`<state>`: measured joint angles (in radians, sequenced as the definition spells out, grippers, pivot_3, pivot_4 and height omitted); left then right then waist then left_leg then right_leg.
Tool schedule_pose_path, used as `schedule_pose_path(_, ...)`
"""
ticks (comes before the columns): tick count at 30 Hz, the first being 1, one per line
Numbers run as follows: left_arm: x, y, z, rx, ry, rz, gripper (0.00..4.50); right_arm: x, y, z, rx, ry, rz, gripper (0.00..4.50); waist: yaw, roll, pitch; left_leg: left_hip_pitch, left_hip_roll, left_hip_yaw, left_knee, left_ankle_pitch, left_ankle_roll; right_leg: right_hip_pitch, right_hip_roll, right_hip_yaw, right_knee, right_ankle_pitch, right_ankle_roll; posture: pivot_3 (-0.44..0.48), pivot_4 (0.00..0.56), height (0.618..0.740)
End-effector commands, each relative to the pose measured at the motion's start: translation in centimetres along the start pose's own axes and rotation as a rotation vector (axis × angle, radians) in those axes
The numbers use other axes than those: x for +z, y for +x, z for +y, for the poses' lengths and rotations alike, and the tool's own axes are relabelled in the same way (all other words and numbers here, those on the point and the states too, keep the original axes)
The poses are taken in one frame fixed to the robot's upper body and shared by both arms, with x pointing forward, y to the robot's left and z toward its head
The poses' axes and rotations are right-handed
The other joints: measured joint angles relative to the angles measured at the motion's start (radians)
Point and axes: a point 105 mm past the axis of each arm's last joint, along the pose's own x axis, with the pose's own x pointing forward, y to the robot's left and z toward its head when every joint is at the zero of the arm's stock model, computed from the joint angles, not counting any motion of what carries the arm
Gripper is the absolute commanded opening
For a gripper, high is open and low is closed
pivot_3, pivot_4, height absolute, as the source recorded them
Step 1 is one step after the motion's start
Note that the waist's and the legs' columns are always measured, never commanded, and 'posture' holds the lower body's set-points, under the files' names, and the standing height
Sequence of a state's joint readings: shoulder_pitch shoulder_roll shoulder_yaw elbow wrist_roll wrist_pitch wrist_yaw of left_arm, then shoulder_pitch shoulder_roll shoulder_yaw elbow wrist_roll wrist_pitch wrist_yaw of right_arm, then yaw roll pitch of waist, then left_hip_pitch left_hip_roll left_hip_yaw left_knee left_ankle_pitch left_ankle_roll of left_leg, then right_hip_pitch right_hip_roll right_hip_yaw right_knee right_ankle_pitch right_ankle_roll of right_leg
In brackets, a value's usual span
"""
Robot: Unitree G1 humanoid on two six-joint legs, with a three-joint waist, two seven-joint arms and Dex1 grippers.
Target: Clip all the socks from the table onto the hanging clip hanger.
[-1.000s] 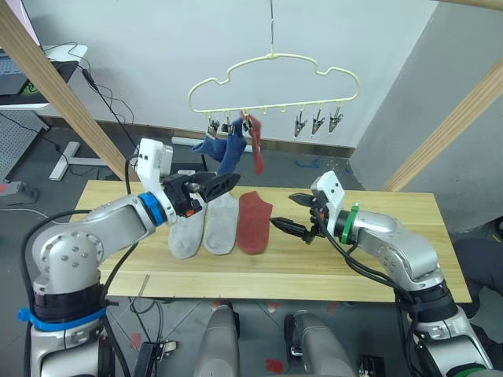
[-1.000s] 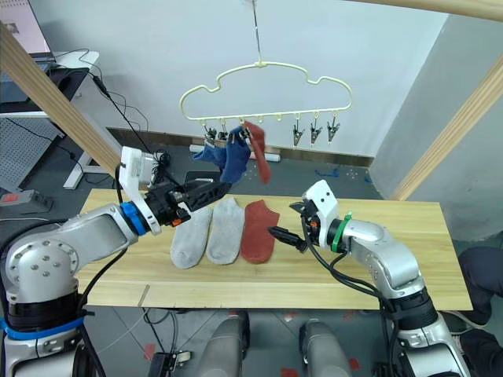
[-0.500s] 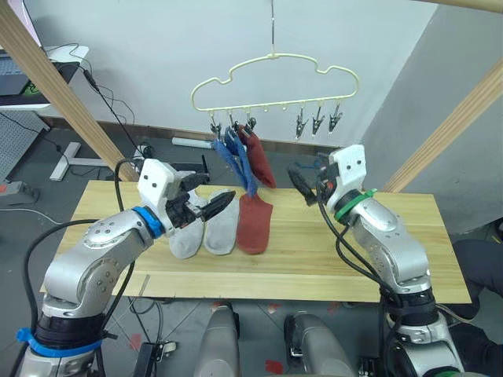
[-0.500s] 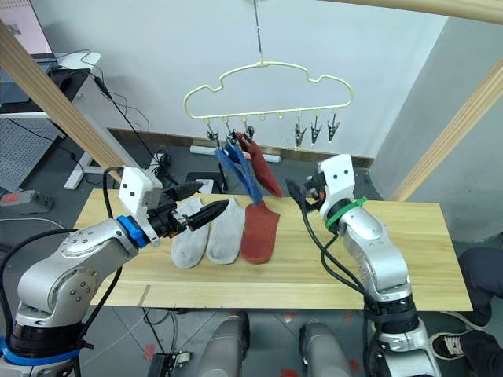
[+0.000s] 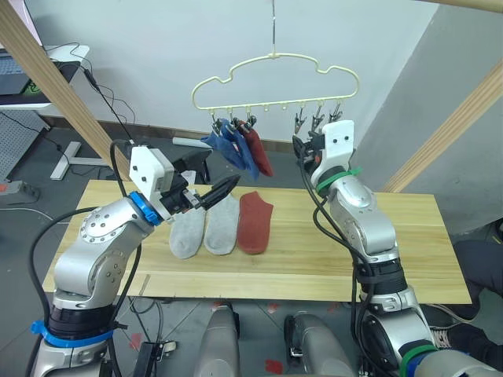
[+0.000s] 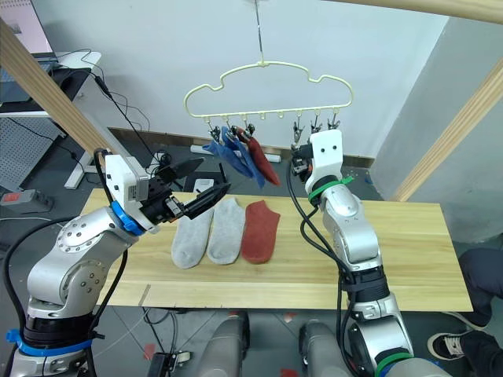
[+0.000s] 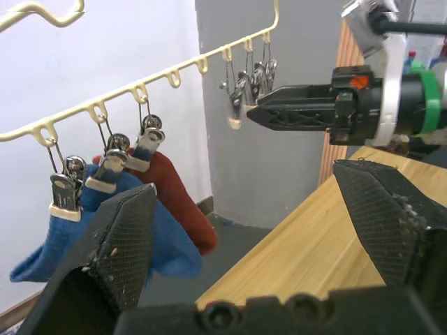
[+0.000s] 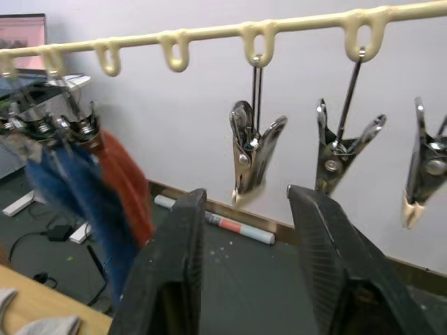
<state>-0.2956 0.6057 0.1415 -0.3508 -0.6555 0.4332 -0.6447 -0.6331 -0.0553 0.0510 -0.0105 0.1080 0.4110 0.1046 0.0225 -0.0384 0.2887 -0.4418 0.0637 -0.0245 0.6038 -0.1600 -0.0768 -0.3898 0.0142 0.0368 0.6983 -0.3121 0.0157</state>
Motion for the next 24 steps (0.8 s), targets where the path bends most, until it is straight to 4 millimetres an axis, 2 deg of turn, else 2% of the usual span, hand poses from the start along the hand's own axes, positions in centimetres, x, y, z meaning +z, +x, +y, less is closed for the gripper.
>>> schedule_pose_path(1, 1.1, -0.1, -0.4, -0.004, 0.038, -0.032, 4.50, 1.8, 0.6, -0.2, -0.023, 0.008, -0.077, 2.08, 0.000, 0.000, 0.000, 0.000, 0.000, 0.000, 0.000, 0.000, 0.000, 0.000, 0.000, 0.000, 0.000, 0.000, 0.000, 0.123, 0.243, 0.740)
schedule_pose_path(11, 1.0, 0.0, -0.6, 0.000, 0.024, -0.032, 4.50, 2.6, 2.0, -0.4, -0.054, 0.029, -0.102, 2.08, 0.000, 0.000, 0.000, 0.000, 0.000, 0.000, 0.000, 0.000, 0.000, 0.000, 0.000, 0.000, 0.000, 0.000, 0.000, 0.131, 0.251, 0.740)
schedule_pose_path(24, 1.1, 0.2, -0.2, 0.009, 0.036, -0.035, 4.50, 3.6, 3.0, 0.5, -0.020, 0.083, -0.136, 2.08, 0.000, 0.000, 0.000, 0.000, 0.000, 0.000, 0.000, 0.000, 0.000, 0.000, 0.000, 0.000, 0.000, 0.000, 0.000, 0.133, 0.252, 0.740)
